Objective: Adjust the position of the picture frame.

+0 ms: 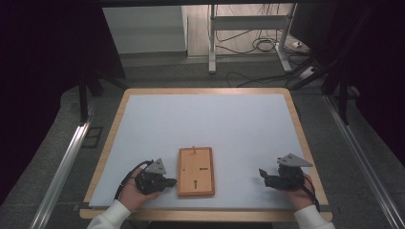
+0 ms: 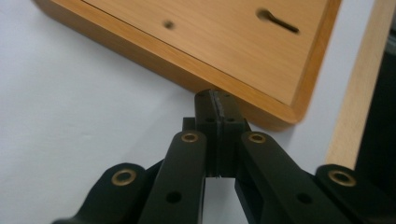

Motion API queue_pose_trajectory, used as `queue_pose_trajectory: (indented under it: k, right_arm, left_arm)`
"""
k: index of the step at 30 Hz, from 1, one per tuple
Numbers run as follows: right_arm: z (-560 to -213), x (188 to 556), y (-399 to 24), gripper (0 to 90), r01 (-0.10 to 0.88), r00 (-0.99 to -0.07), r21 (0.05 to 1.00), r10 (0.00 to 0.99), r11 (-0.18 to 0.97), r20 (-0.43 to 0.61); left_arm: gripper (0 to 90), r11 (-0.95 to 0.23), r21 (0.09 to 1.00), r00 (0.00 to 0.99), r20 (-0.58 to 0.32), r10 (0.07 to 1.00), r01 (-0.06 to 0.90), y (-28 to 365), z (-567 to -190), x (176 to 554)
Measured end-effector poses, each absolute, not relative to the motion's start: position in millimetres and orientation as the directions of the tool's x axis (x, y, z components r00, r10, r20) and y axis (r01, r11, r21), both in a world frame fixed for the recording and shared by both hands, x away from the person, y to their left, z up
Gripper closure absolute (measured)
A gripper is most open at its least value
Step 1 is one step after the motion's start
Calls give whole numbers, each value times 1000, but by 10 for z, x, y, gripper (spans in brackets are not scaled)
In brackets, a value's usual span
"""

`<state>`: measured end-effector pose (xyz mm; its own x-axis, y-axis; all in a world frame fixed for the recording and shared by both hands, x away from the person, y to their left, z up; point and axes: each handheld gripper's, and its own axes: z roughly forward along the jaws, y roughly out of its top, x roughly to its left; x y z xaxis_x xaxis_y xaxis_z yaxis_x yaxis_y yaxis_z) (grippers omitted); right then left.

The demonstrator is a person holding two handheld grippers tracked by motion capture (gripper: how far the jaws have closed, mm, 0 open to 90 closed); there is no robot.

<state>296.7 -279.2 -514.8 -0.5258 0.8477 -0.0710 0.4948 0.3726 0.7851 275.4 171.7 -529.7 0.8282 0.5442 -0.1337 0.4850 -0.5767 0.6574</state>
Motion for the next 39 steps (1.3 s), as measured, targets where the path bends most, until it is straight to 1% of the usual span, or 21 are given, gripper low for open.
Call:
queue_pose_trajectory:
  k: [2,3,7,11,12,14,17,20,21,27,29,33,39]
  right_arm:
    - [-5148,2968,-2797,163,495,-524,785,849,372,-72]
    - [-5148,2968,-2797,163,495,-524,785,849,372,-72]
    - [-5148,2969,-2802,163,494,-525,785,848,373,-72]
    - [-5143,2968,-2805,163,495,-525,786,849,370,-68]
    - [-5143,2966,-2804,163,496,-525,786,848,369,-67]
    - [-5141,2963,-2802,163,498,-528,787,847,365,-59]
    - [-5133,2954,-2796,163,500,-535,789,844,356,-42]
    - [-5133,2951,-2793,163,499,-538,788,842,360,-44]
    - [-5136,2950,-2796,163,499,-538,788,841,361,-45]
    - [-5136,2957,-2804,163,502,-532,788,846,356,-43]
    - [-5142,2963,-2795,163,504,-530,786,847,357,-45]
    - [-5149,2978,-2780,163,505,-533,785,845,360,-45]
    - [-5150,2972,-2791,163,506,-533,783,845,361,-45]
  left_arm:
    - [900,-563,651,804,-126,581,509,1747,-5296,2838]
    - [900,-563,651,804,-126,581,509,1747,-5296,2838]
    - [900,-538,649,768,-114,630,538,1767,-5304,3034]
    - [900,-535,654,769,-114,629,535,1725,-5289,3139]
    - [900,-518,662,768,-138,626,541,1681,-5281,3205]
    - [900,-540,655,767,-96,634,529,1643,-5255,3247]
    - [900,-527,657,760,-112,640,540,1650,-5250,3311]
    - [900,-538,640,756,-104,646,548,1667,-5275,3337]
    - [900,-535,636,753,-113,648,556,1688,-5305,3349]
    - [900,-536,643,759,-109,642,546,1664,-5308,3358]
    - [900,-513,650,753,-143,642,561,1680,-5333,3404]
    - [900,-523,649,758,-129,639,552,1638,-5324,3427]
    - [900,-512,655,761,-152,631,555,1607,-5323,3462]
